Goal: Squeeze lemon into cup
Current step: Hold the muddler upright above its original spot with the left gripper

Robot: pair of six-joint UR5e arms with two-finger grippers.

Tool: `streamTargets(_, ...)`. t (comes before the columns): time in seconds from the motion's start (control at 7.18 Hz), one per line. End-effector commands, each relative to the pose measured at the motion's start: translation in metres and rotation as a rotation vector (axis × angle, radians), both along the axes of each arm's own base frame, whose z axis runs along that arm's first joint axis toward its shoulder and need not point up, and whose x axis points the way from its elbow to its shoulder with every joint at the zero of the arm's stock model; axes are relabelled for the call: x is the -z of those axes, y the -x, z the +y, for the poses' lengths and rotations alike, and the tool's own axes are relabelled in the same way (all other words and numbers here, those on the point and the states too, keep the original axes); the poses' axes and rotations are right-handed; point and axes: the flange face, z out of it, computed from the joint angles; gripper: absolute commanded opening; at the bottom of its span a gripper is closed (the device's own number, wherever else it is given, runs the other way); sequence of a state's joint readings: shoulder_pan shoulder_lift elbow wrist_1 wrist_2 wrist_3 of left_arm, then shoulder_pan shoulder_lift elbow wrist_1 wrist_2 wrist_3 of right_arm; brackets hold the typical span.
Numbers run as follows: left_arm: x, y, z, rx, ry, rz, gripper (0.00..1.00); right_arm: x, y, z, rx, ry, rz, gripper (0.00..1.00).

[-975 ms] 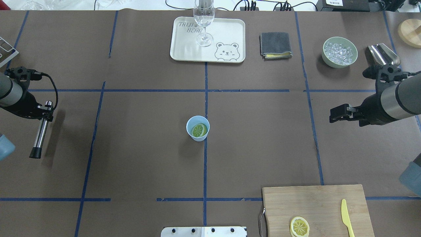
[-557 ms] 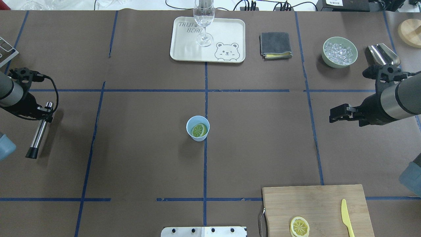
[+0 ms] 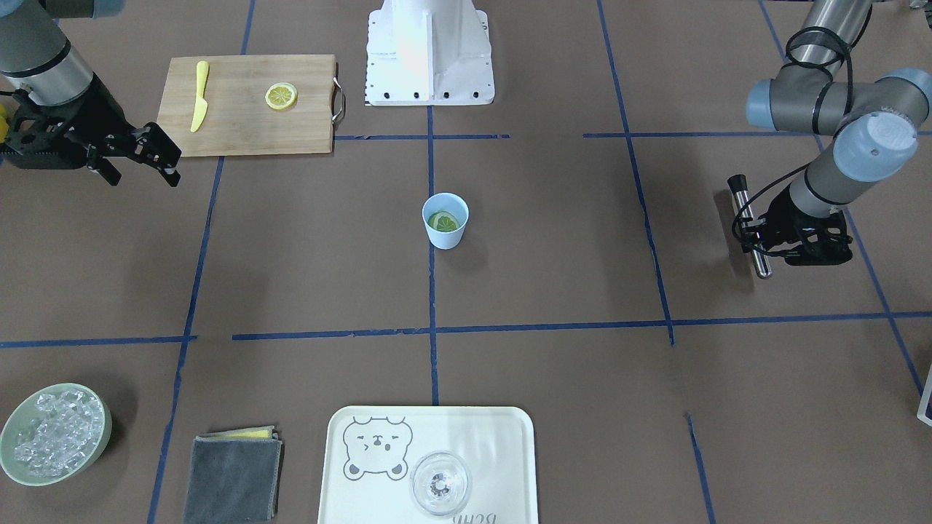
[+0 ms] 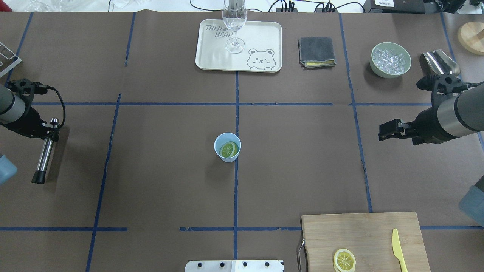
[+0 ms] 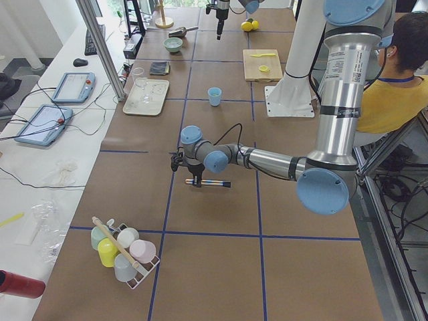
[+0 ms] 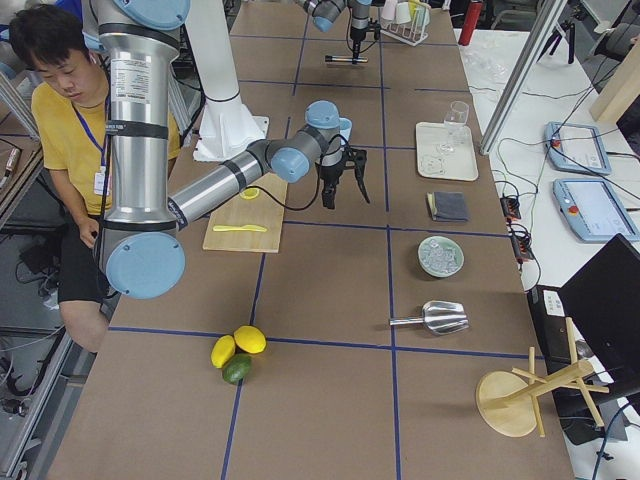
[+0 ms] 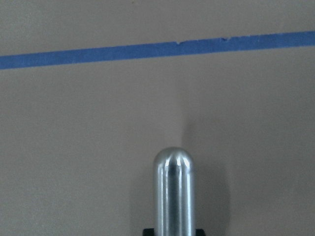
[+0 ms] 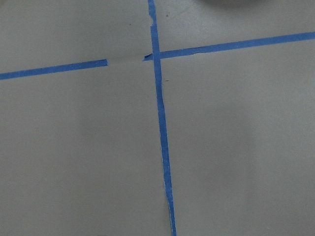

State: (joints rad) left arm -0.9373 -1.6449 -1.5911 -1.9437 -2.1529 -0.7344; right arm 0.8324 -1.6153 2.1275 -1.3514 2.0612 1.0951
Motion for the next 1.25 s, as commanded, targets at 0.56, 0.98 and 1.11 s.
streamTargets(0.56,-0.0003,-0.0041,-0.0026,-0.002,0.004,-0.001,0.0,0.0001,0.0004,0.0003,-0.001,0.003,-0.001,1.0)
streamTargets(0.98,-0.0056,-0.0075,-0.003,-0.011,0.008,-0.007,0.0,0.0008,-0.0004,0.0001,-0.003,0.003,-0.002,1.0)
streamTargets(1.11,-0.0049,-0.0076,-0.003,-0.011,0.007,-0.006,0.08,0.0008,0.0002,0.0005,-0.002,0.003,-0.002,1.0)
